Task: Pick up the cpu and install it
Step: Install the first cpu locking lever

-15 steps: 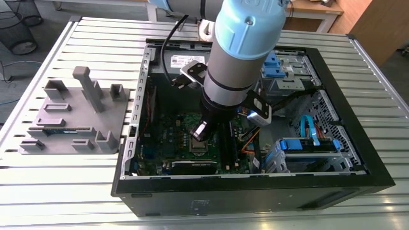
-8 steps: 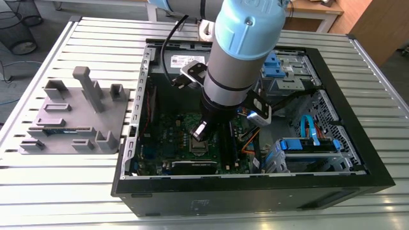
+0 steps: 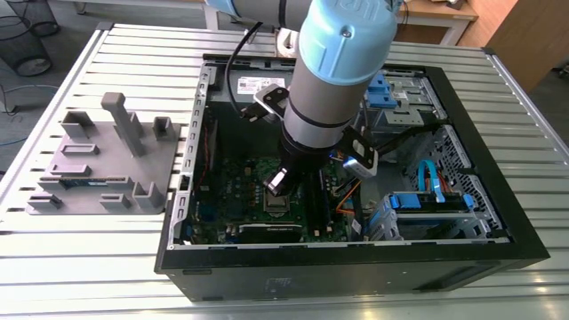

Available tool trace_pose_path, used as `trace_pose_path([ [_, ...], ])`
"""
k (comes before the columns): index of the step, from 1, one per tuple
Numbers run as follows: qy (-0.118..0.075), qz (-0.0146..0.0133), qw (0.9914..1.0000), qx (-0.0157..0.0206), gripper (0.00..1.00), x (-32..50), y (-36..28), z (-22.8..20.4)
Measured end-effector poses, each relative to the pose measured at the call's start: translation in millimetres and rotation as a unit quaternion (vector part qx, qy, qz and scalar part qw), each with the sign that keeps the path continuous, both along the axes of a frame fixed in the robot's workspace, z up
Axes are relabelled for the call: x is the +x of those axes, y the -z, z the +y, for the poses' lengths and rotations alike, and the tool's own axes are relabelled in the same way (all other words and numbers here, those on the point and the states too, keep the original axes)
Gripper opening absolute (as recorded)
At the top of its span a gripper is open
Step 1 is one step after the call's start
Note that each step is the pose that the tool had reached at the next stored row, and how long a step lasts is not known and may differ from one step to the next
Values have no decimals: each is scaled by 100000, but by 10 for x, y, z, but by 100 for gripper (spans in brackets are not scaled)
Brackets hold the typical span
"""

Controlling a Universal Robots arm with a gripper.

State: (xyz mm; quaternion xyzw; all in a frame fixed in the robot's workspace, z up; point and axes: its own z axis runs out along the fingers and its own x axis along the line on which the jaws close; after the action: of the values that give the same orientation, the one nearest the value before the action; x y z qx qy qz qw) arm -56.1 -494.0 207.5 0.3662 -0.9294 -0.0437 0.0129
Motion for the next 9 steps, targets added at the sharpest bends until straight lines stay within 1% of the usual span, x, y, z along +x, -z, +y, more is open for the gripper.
trace_pose_path([
  [4,1196,6,99993,-11,11,0,21,-5],
  [9,2821,6,99960,-10,11,0,41,-12],
])
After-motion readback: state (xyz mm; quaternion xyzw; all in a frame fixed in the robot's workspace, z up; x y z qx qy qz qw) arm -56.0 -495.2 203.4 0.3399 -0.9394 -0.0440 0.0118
